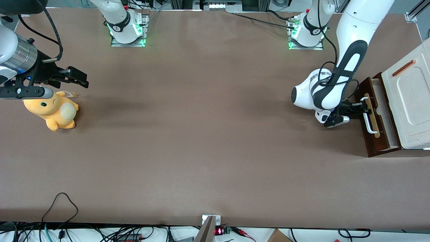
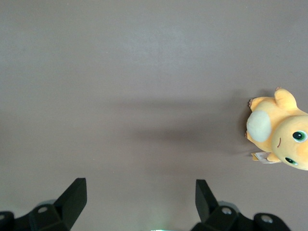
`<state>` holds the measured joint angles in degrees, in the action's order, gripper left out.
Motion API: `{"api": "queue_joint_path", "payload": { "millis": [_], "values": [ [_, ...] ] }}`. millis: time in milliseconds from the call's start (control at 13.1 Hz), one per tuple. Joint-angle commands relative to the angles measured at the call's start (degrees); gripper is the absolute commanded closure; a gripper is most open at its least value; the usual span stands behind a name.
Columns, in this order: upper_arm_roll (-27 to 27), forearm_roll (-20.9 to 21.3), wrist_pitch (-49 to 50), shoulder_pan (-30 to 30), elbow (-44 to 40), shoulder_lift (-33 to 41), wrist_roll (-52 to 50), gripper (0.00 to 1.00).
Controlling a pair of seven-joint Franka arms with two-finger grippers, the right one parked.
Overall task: Open lower drawer with left arm only
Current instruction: 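Pull the handle with the left gripper, sliding the drawer out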
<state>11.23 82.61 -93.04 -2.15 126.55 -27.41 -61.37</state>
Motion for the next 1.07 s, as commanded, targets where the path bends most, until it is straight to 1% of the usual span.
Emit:
{"api": "queue_joint_path", "payload": {
  "millis": [0,229,382,688,764,917,993],
  "values": [
    [3.5,-0.3,-3.0,-3.5,-4.8,-1.4,6.9,0.99],
    [4.5,-0.5,-2.9,-3.7,-4.9,-1.3,6.9,1.0],
    [5.7,-2.7,-2.9,-3.9,-5.2,-1.2,6.9,1.0],
    [6.0,-3.1,-2.8,-3.9,-6.0,-1.2,7.0,1.0],
    [6.0,-3.2,-2.8,-3.9,-5.9,-1.2,7.0,0.96],
    [5.9,-3.4,-2.9,-3.9,-5.8,-1.3,7.1,0.76],
    [5.9,-3.5,-2.8,-3.9,-5.7,-1.2,7.8,0.5]
  ]
}}
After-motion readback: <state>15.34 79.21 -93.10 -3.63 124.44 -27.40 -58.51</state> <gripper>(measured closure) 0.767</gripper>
